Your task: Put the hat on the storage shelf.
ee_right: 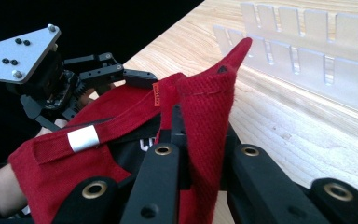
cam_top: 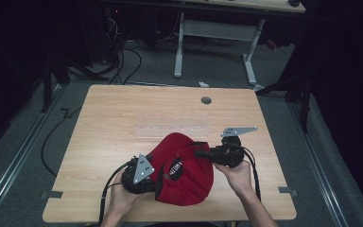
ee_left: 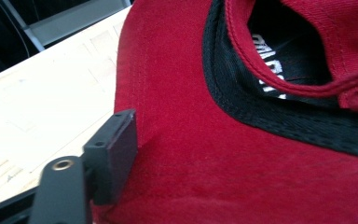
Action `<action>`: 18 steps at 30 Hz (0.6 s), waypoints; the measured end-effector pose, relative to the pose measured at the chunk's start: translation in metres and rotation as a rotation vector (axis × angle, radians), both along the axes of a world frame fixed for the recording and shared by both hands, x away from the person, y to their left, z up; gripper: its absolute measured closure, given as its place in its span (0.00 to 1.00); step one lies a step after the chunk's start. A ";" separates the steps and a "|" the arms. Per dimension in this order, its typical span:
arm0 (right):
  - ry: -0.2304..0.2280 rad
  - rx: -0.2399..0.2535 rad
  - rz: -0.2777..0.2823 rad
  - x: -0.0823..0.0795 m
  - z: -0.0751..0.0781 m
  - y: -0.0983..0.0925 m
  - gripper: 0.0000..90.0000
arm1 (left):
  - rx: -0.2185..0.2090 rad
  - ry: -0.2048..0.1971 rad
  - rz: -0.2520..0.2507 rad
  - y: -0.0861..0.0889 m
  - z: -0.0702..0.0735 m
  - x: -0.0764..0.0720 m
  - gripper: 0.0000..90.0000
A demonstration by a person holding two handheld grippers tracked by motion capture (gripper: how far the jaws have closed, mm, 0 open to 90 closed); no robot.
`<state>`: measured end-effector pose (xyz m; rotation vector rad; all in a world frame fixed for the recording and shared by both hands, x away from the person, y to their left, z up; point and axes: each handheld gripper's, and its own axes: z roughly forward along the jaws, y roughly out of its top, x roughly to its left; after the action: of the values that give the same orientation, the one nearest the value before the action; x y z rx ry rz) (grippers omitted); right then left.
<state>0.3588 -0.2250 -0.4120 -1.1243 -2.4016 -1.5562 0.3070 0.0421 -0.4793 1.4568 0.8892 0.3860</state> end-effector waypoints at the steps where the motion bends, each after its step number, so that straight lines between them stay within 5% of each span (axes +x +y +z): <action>1: 0.004 0.004 0.003 0.000 0.000 0.000 0.94 | 0.000 0.000 0.000 0.000 0.000 0.000 0.37; 12: 0.010 0.011 0.008 0.000 -0.003 -0.001 0.92 | -0.017 0.052 -0.052 0.010 0.009 0.000 0.57; 18: 0.003 -0.009 -0.006 0.002 -0.008 0.000 0.89 | -0.032 0.119 -0.101 0.014 0.013 0.000 0.67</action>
<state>0.3608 -0.2248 -0.4199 -1.1356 -2.4079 -1.5461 0.3073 0.0566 -0.4665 1.5003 0.9085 0.2106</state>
